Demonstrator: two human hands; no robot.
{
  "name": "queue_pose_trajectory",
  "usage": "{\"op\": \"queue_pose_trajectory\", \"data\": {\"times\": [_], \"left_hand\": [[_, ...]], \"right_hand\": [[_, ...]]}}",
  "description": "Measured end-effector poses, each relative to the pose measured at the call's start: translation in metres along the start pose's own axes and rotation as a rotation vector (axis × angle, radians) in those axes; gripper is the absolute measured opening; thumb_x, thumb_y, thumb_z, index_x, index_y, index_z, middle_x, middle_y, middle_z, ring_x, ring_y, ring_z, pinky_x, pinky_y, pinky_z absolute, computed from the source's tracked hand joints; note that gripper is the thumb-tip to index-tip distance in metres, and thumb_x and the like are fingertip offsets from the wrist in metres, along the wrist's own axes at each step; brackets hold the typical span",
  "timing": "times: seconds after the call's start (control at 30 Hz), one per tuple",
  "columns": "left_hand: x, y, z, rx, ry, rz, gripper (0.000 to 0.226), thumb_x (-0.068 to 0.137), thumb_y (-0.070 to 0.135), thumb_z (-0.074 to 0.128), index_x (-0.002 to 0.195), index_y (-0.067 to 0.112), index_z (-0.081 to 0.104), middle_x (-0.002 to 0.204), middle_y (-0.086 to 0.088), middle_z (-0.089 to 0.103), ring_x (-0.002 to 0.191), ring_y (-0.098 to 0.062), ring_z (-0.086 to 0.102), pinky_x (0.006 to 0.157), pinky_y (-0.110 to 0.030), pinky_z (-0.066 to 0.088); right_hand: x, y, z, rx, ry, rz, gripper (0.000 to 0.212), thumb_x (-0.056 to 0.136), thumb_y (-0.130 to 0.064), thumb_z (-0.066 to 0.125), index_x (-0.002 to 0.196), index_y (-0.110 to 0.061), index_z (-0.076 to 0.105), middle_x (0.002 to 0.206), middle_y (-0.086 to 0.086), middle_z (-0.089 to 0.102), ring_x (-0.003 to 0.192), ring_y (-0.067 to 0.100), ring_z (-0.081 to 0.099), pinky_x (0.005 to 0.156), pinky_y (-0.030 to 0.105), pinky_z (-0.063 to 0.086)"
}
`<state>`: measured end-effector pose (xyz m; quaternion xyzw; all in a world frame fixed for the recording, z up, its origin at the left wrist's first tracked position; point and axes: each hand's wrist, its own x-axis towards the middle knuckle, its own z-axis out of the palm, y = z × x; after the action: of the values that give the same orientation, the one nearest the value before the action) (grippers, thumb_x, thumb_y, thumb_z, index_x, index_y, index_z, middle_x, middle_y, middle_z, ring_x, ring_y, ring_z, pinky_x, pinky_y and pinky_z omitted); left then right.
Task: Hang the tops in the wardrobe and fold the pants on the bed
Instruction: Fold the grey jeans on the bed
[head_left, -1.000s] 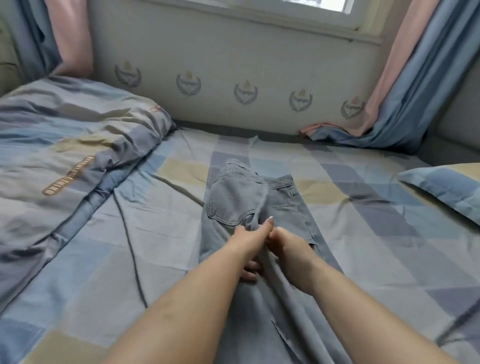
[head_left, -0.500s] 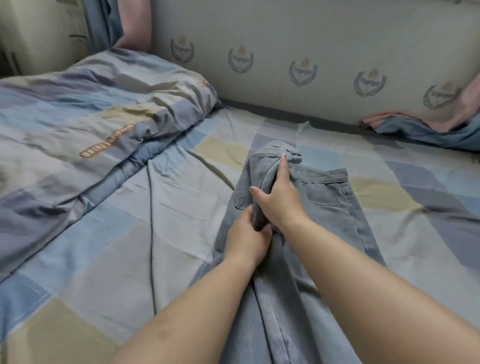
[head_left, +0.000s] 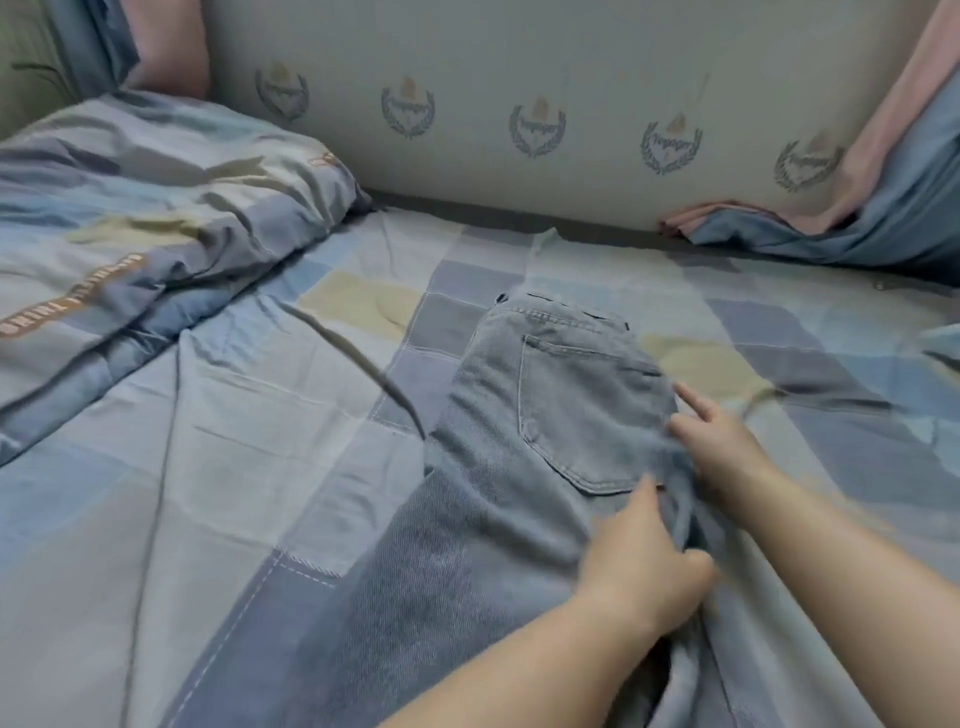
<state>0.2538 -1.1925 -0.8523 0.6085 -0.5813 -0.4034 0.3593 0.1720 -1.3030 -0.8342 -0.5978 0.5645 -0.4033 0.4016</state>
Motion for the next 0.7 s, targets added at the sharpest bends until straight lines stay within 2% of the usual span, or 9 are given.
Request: {"op": "queue_pose_trajectory", "data": {"times": [0.07,0.13,0.17,0.23,0.3,0.37,0.47,0.57,0.7], "left_hand": [[0.004,-0.017,0.013,0.040,0.042,-0.040,0.070,0.079,0.025,0.051,0.145,0.027,0.029,0.116,-0.002,0.064,0.115,-0.022,0.054,0.094,-0.031,0.043],[0.008,-0.023,0.016,0.013,0.064,-0.014,0.073,0.078,0.026,0.052,0.147,0.027,0.028,0.119,-0.003,0.063,0.116,-0.021,0.053,0.096,-0.030,0.042],[0.009,-0.024,0.017,0.015,0.068,0.001,0.072,0.078,0.026,0.052,0.147,0.026,0.030,0.119,-0.003,0.063,0.116,-0.020,0.053,0.097,-0.030,0.042],[0.009,-0.026,0.017,0.018,0.097,0.031,0.063,0.077,0.026,0.052,0.138,0.027,0.041,0.107,-0.002,0.067,0.108,-0.021,0.057,0.092,-0.029,0.045],[0.008,-0.027,0.017,-0.003,0.138,0.070,0.049,0.078,0.024,0.053,0.127,0.029,0.051,0.084,0.004,0.065,0.094,-0.019,0.060,0.081,-0.026,0.046],[0.011,-0.026,0.018,-0.066,0.190,0.086,0.047,0.081,0.023,0.054,0.128,0.029,0.054,0.078,0.009,0.062,0.089,-0.014,0.060,0.078,-0.021,0.044],[0.022,-0.024,0.024,-0.002,0.178,0.054,0.037,0.082,0.023,0.053,0.118,0.023,0.061,0.098,-0.001,0.069,0.099,-0.020,0.060,0.082,-0.027,0.044],[0.034,-0.023,0.027,0.112,0.140,0.000,0.024,0.081,0.022,0.054,0.102,0.017,0.064,0.107,-0.008,0.068,0.104,-0.029,0.059,0.082,-0.034,0.047],[0.042,-0.009,0.013,0.316,-0.033,-0.010,0.036,0.091,0.018,0.051,0.126,0.014,0.056,0.128,-0.012,0.060,0.118,-0.026,0.055,0.097,-0.034,0.043]], "right_hand": [[0.008,0.026,-0.003,0.164,-0.037,0.146,0.043,0.093,-0.003,0.045,0.127,-0.028,0.054,0.085,0.000,0.068,0.063,0.009,0.064,0.053,0.019,0.048],[0.027,0.030,-0.003,0.230,-0.007,0.170,0.035,0.094,-0.008,0.050,0.124,-0.026,0.057,0.072,-0.006,0.070,0.056,0.005,0.064,0.047,0.016,0.047],[0.037,0.029,0.000,0.208,-0.012,0.161,0.035,0.094,-0.009,0.052,0.125,-0.025,0.057,0.075,-0.006,0.071,0.061,0.005,0.064,0.053,0.016,0.048],[0.056,0.019,0.009,0.105,-0.044,0.089,0.041,0.091,-0.004,0.055,0.129,-0.017,0.057,0.105,0.006,0.070,0.084,0.012,0.061,0.074,0.022,0.049],[0.075,0.003,0.017,-0.010,0.056,-0.073,0.043,0.087,0.004,0.053,0.129,-0.008,0.057,0.122,0.012,0.063,0.100,0.014,0.057,0.084,0.016,0.046],[0.088,-0.010,0.021,-0.133,0.200,-0.188,0.041,0.087,-0.001,0.052,0.127,-0.009,0.060,0.124,0.009,0.063,0.111,0.016,0.058,0.095,0.017,0.044],[0.088,0.001,0.023,-0.288,0.065,-0.027,0.044,0.088,-0.005,0.055,0.132,-0.007,0.055,0.131,0.011,0.059,0.121,0.026,0.055,0.106,0.033,0.040],[0.053,0.021,0.021,-0.382,-0.068,0.092,0.052,0.091,-0.011,0.057,0.141,-0.004,0.043,0.140,0.014,0.050,0.128,0.027,0.048,0.107,0.031,0.036],[-0.055,0.022,-0.003,-0.310,-0.085,-0.065,0.040,0.091,-0.012,0.056,0.131,-0.004,0.055,0.131,0.016,0.056,0.125,0.021,0.050,0.108,0.031,0.034]]}}
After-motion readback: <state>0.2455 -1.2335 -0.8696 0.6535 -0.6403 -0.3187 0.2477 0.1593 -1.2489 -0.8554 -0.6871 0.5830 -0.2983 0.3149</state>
